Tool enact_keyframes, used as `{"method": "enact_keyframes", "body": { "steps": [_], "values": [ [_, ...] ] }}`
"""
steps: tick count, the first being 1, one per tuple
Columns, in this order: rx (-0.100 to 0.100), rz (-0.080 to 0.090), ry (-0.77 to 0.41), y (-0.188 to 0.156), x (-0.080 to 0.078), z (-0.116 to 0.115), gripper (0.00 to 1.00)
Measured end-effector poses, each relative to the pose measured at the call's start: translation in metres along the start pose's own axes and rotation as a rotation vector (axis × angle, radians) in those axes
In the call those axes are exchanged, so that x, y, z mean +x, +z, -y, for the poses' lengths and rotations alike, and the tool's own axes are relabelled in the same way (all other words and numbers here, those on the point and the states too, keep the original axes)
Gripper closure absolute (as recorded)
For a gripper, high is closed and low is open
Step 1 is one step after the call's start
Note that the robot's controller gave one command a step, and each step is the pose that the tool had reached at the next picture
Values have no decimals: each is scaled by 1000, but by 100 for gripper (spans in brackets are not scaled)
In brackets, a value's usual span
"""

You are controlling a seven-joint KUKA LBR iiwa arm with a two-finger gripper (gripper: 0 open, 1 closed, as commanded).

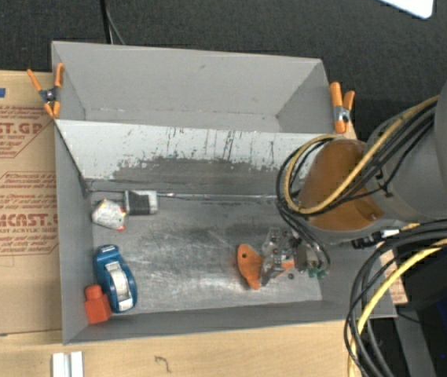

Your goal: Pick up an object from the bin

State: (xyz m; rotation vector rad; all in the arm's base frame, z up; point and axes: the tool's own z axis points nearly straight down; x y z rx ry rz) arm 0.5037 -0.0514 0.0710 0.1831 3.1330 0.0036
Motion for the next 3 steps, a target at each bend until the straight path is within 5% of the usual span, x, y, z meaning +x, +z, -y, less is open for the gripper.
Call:
{"method": "enact_keyframes", "body": {
  "steps": [3],
  "values": [
    [1,-7,0,-39,2,0,100]
  ]
}}
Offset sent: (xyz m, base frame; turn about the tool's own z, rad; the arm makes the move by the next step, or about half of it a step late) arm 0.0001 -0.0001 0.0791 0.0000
